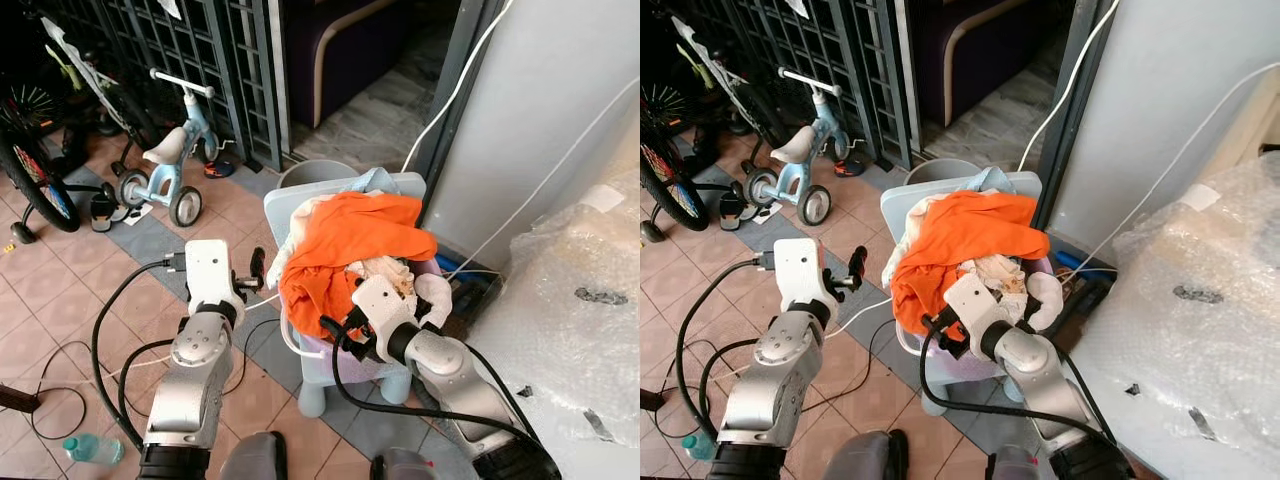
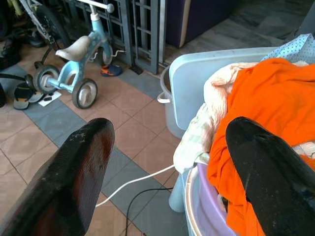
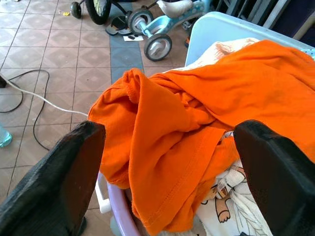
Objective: Clothes washing
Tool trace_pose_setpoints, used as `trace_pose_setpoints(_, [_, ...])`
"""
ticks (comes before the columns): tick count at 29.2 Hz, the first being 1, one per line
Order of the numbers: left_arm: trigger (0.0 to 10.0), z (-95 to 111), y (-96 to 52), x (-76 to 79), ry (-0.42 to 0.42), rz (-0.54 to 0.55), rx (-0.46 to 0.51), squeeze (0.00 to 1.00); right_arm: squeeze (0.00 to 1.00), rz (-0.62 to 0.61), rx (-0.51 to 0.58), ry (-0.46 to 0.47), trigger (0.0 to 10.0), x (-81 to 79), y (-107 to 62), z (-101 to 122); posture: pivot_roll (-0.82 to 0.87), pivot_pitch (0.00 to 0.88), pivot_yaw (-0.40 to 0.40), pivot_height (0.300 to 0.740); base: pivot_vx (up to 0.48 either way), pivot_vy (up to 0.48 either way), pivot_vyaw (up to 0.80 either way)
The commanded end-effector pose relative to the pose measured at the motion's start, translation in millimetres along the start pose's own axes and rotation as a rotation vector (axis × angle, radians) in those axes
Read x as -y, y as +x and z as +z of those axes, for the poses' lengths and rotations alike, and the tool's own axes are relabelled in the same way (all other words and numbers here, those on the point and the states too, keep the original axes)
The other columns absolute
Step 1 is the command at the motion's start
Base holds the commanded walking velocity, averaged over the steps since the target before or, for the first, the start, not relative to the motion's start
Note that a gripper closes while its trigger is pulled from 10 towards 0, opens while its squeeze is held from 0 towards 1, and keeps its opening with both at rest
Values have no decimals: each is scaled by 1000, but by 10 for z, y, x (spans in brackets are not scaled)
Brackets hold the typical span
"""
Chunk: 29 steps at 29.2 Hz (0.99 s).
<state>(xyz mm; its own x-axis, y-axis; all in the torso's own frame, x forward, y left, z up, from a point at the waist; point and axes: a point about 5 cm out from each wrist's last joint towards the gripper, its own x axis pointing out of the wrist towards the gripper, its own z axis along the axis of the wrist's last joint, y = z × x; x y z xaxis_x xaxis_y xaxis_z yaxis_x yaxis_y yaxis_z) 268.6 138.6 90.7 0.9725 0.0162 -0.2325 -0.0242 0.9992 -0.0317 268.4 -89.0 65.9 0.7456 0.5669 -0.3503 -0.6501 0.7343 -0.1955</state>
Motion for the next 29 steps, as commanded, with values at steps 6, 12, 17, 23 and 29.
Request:
trace_pose_setpoints(6, [10000,-92,-125,-217,43,57,-80,0,0,-160,-20,64,10000,174,176,50,99,145,46,740,0,0,800])
trace_pose_setpoints(12, [10000,-162,-178,-244,75,47,-133,0,0,-204,-74,144,10000,204,239,-26,103,153,45,740,0,0,177])
trace_pose_setpoints(17, [10000,-198,-181,-216,99,22,-171,0,0,-253,-168,147,10000,231,307,-140,107,158,45,740,0,0,0])
trace_pose_setpoints(23, [10000,-200,-180,-164,122,-7,-186,0,0,-365,-264,98,4706,298,360,-245,109,158,41,740,0,0,0])
trace_pose_setpoints(29, [10000,-209,-178,-149,122,-8,-195,0,0,-365,-291,151,0,271,388,-300,104,158,36,740,0,0,0])
